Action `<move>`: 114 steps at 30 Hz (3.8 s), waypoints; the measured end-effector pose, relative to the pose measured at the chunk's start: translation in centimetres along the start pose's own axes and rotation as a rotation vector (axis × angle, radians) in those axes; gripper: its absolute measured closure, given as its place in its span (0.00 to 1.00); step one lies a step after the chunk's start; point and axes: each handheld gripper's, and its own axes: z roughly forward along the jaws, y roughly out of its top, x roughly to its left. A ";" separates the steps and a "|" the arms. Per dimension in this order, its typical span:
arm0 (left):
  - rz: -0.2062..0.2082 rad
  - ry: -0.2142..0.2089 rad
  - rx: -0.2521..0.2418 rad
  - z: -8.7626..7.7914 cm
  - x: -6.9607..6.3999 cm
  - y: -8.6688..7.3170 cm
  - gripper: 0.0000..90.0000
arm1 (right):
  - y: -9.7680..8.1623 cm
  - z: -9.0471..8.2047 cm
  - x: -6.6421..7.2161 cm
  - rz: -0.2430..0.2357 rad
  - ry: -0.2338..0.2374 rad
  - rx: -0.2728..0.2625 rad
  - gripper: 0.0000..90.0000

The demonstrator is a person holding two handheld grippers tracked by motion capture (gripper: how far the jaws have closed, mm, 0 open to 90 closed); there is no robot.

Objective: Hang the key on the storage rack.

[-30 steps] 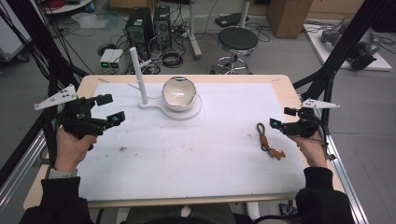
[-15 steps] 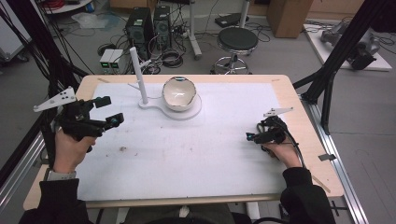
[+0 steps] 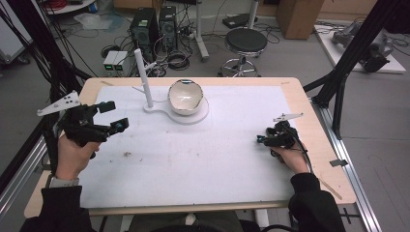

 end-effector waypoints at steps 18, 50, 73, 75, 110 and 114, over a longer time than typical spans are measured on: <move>0.003 0.033 -0.019 -0.7 0.2 0.3 0.02 | 0.3 -0.4 0.1 -0.029 -0.120 0.018 0.95; 0.022 0.108 -0.013 -1.8 -0.2 0.9 0.02 | 7.4 -13.8 5.7 -0.096 -0.005 -0.498 0.95; 0.007 0.209 0.025 -4.1 -0.1 -0.6 0.02 | 18.0 -4.5 14.0 -0.287 0.250 -0.340 0.95; 0.009 0.206 0.023 -4.4 -0.3 -0.8 0.02 | 19.1 -3.7 15.0 -0.319 0.249 -0.321 0.95; -0.010 0.205 0.060 -7.2 -2.2 -3.9 0.02 | 28.0 10.2 29.6 -0.397 0.256 -0.303 0.95; -0.014 0.219 0.055 -7.9 -2.3 -4.0 0.02 | 28.1 11.2 30.1 -0.405 0.269 -0.271 0.95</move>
